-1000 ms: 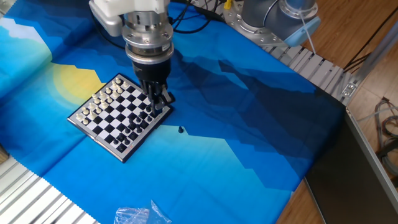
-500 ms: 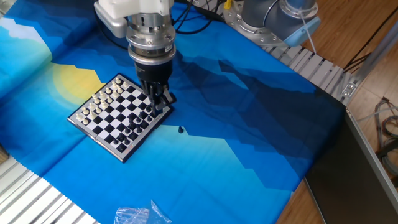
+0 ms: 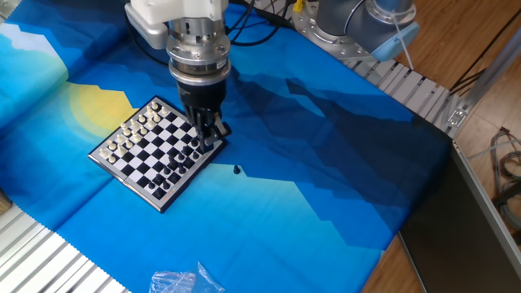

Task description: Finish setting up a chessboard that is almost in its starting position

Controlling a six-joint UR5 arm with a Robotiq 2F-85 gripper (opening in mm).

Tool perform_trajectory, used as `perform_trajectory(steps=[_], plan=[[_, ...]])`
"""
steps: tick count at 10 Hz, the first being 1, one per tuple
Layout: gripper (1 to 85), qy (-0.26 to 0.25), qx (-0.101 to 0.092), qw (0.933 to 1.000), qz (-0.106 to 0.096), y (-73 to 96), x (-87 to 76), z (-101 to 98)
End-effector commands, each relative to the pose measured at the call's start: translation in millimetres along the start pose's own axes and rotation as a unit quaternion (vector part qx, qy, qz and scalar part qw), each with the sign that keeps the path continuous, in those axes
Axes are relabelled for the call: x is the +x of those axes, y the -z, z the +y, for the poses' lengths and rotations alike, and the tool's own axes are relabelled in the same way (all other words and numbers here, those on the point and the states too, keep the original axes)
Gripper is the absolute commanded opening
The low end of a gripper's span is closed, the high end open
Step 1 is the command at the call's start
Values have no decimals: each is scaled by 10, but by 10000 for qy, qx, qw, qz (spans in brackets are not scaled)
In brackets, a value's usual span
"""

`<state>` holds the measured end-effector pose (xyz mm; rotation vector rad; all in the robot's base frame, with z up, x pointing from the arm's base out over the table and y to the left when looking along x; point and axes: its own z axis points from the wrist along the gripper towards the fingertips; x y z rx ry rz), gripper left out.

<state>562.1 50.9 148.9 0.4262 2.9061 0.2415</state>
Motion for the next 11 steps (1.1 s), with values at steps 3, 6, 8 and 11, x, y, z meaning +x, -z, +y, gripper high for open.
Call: perform_trajectory(steps=[3,6,8,11], plan=[[10,35,-115,9999,-100,-21,-30,-4],[10,280,209,9994,6,-3,31,-177],[10,323,208,9993,32,26,32,-184],[10,266,218,9994,99,114,62,-192]])
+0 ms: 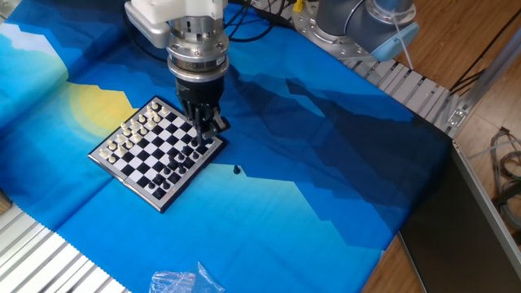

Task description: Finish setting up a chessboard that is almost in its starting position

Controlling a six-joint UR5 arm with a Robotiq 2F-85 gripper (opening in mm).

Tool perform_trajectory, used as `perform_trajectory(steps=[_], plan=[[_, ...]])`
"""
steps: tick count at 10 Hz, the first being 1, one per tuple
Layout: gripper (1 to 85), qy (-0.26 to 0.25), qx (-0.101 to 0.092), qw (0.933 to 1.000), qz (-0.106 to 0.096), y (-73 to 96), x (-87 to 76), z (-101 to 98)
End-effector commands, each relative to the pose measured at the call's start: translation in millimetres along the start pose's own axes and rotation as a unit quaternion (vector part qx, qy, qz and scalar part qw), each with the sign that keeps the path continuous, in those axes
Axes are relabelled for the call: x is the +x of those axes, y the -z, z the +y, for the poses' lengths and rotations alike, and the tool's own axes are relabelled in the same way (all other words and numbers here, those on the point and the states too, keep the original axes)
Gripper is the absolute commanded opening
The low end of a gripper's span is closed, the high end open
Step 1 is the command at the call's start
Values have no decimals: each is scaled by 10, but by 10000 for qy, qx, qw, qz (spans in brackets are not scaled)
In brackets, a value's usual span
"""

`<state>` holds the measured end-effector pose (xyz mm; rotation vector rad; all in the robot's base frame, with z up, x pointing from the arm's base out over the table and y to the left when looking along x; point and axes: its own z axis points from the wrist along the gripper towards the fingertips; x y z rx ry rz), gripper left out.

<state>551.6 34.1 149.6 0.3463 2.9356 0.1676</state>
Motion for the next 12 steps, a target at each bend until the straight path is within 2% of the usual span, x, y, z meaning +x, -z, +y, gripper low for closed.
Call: perform_trajectory(steps=[1,3,4,6,8,9,12], plan=[[10,-27,-4,10000,37,64,21,-25],[10,-19,9,10000,89,136,-11,-33],[10,13,16,9997,261,327,-35,-38],[10,103,80,9983,561,374,101,-73],[10,83,-26,9956,936,403,295,-20],[10,81,-45,9954,956,405,305,-10],[10,287,153,9957,867,411,253,-86]])
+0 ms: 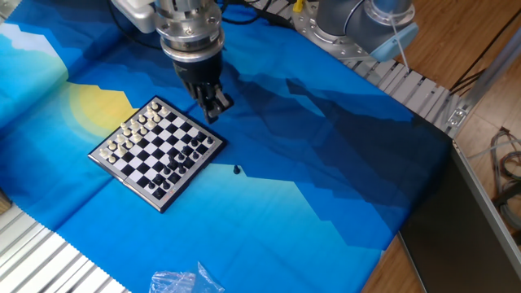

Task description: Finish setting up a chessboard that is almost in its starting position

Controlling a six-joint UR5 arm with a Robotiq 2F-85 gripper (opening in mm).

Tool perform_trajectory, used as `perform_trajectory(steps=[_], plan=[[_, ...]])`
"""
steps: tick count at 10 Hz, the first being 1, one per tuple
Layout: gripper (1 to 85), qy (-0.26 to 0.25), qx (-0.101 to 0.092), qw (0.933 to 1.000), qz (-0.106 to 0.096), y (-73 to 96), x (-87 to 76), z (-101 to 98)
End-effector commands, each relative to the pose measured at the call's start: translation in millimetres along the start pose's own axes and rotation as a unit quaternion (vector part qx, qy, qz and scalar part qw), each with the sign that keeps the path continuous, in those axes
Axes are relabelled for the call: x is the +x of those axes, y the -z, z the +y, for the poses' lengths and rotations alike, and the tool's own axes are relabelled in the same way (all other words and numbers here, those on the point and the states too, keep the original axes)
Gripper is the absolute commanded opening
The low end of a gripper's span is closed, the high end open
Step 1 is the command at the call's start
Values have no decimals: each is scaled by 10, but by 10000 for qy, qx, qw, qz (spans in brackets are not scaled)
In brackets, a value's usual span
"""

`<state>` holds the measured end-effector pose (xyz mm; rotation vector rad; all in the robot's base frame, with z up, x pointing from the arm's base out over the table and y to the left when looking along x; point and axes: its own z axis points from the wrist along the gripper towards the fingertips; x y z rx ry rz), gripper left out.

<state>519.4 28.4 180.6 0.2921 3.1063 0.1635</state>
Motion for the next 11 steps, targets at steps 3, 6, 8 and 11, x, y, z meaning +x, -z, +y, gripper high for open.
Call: perform_trajectory(steps=[3,6,8,11], plan=[[10,2,62,10000,-13,143,57,124],[10,-126,-118,9998,-96,144,13,218],[10,-121,-202,9997,-87,145,17,261],[10,-105,-174,9997,-140,145,-10,246]])
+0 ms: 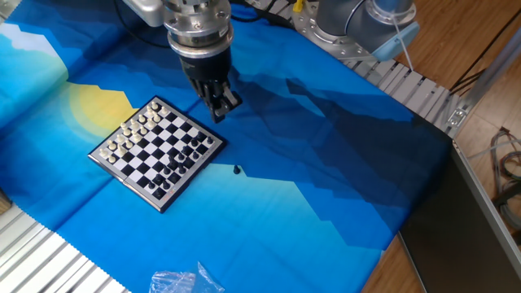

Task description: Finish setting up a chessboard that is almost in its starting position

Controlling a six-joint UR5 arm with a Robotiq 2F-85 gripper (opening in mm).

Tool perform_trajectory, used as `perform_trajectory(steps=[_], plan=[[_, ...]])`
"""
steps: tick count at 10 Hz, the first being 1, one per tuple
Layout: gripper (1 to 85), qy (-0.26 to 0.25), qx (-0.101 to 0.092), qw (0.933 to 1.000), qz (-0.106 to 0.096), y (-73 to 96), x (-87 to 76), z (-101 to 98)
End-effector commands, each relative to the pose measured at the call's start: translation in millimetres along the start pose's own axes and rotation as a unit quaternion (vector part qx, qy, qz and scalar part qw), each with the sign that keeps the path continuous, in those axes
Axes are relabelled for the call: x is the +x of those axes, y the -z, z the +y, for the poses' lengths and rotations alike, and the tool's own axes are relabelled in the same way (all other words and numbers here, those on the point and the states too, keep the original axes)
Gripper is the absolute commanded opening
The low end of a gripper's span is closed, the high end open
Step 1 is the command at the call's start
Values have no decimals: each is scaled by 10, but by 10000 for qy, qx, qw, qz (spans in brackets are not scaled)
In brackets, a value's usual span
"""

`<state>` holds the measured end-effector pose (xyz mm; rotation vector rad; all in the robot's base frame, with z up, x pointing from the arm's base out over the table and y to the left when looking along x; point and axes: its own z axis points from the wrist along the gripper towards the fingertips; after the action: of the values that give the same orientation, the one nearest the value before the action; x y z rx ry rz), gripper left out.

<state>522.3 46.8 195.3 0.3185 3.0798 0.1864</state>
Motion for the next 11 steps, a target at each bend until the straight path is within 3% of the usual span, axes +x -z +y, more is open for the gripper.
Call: perform_trajectory(steps=[1,2,6,11], plan=[[10,-32,-55,10000,-29,18,-14,29],[10,-22,-17,10000,-37,18,-18,10],[10,51,-66,9999,68,-391,-49,22],[10,179,-122,9984,-515,-1209,-264,-27]])
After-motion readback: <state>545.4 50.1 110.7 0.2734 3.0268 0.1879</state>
